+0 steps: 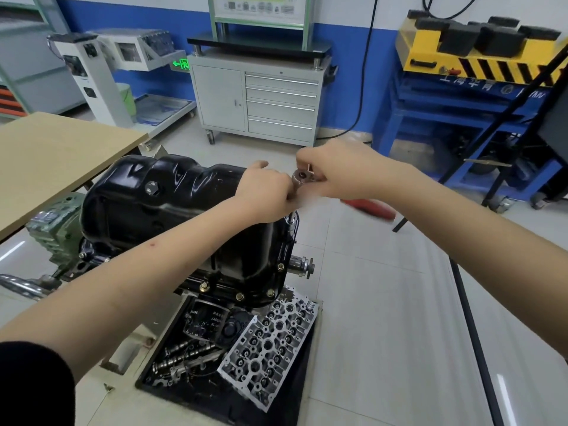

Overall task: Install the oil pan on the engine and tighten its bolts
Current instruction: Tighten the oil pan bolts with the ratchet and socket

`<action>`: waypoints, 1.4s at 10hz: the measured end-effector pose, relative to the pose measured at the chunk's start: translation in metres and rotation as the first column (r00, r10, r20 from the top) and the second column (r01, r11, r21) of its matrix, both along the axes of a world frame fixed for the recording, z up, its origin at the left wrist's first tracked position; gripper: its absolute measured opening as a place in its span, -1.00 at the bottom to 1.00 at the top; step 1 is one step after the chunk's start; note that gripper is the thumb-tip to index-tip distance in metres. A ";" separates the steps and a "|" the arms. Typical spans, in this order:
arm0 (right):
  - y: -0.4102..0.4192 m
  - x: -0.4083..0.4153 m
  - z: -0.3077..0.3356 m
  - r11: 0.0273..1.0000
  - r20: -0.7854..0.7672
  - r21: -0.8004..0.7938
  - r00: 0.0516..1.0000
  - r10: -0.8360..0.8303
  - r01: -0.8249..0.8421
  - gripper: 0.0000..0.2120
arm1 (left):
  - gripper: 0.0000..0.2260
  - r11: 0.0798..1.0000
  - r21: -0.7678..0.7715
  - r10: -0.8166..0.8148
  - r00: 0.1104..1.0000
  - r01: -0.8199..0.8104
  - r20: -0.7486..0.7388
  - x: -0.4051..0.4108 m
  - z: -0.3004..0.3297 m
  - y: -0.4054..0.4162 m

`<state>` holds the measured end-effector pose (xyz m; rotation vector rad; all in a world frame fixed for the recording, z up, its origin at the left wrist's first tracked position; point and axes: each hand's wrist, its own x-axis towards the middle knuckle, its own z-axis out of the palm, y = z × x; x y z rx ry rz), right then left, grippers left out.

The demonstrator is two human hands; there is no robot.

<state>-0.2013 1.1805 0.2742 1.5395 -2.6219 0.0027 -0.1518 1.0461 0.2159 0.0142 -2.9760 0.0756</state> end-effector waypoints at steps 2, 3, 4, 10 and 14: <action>0.003 -0.002 0.004 0.998 0.044 0.027 0.997 0.056 -0.057 -0.75 | -0.65 1.000 -0.016 -0.015 1.000 0.015 0.021 0.001 0.000 -0.001; 0.001 -0.003 0.005 0.999 -0.047 0.048 0.999 -0.008 0.010 -0.70 | -0.65 0.997 0.074 0.034 0.990 -0.024 -0.140 0.013 -0.009 0.008; 0.004 -0.004 0.003 0.999 -0.025 0.041 1.000 -0.004 0.005 -0.67 | -0.69 0.763 0.626 0.164 0.889 0.160 -0.427 0.049 -0.038 0.039; 0.002 -0.005 0.002 0.995 0.273 -0.054 0.957 0.098 -0.086 -0.77 | -0.63 -0.971 -0.191 0.096 0.966 0.144 0.240 0.010 -0.076 0.067; -0.006 -0.005 0.004 0.994 0.048 0.055 0.995 0.092 -0.094 -0.72 | -0.65 -0.998 0.057 0.019 0.971 0.006 0.238 0.011 -0.045 0.057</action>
